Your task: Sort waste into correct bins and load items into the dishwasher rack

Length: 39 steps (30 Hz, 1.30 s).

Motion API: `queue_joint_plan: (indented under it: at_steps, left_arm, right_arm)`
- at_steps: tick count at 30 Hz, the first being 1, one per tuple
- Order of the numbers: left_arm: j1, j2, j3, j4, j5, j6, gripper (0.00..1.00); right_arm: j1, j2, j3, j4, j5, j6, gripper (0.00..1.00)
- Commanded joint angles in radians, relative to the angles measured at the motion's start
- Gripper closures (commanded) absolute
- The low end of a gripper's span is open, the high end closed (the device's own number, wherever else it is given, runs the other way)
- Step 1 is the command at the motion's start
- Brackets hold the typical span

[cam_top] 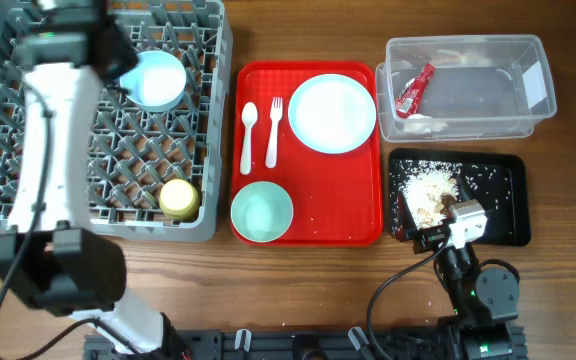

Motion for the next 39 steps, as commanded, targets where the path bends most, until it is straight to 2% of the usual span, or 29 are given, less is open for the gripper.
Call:
queue_joint_plan:
  at_steps: [1,4,8,11,13,19,22,24,31,34,39]
  left_arm:
    - [0.106,0.069,-0.003,-0.037,0.301,0.059,0.22]
    - [0.138,0.130,-0.003,-0.048,0.459,0.178,0.23]
    - [0.138,0.190,-0.003,-0.067,0.468,0.206,0.31]
    - [0.139,0.232,-0.003,-0.067,0.468,0.205,0.60]
    - [0.140,0.241,-0.003,-0.069,0.468,0.204,0.96]
    - [0.135,0.165,0.029,-0.079,0.427,0.190,0.96]
    - [0.092,0.079,0.062,-0.115,0.177,0.162,0.96]
    - [0.026,0.015,0.066,-0.133,-0.067,0.153,0.96]
    - [-0.290,0.018,0.002,-0.193,-0.789,-0.060,0.96]
    - [-0.360,0.073,-0.092,-0.163,-0.903,-0.130,0.96]
    - [-0.397,0.198,-0.148,-0.091,-0.980,-0.129,0.96]
  right_arm:
    - [-0.005,-0.010,-0.001,0.005,-0.005,-0.008,0.00]
    - [-0.005,-0.010,-0.001,0.006,-0.005,-0.008,0.00]
    - [-0.005,-0.010,-0.001,0.005,-0.005,-0.009,0.00]
    - [-0.005,-0.010,-0.001,0.005,-0.005,-0.009,0.00]
    - [-0.005,-0.010,-0.001,0.006,-0.005,-0.009,0.00]
    - [-0.005,-0.010,-0.001,0.005,-0.005,-0.008,0.00]
    - [-0.005,-0.010,-0.001,0.005,-0.005,-0.009,0.00]
    - [-0.005,-0.010,-0.001,0.005,-0.005,-0.009,0.00]
    - [-0.005,-0.010,-0.001,0.006,-0.005,-0.008,0.00]
    - [-0.005,-0.010,-0.001,0.005,-0.005,-0.008,0.00]
    - [-0.005,-0.010,-0.001,0.005,-0.005,-0.009,0.00]
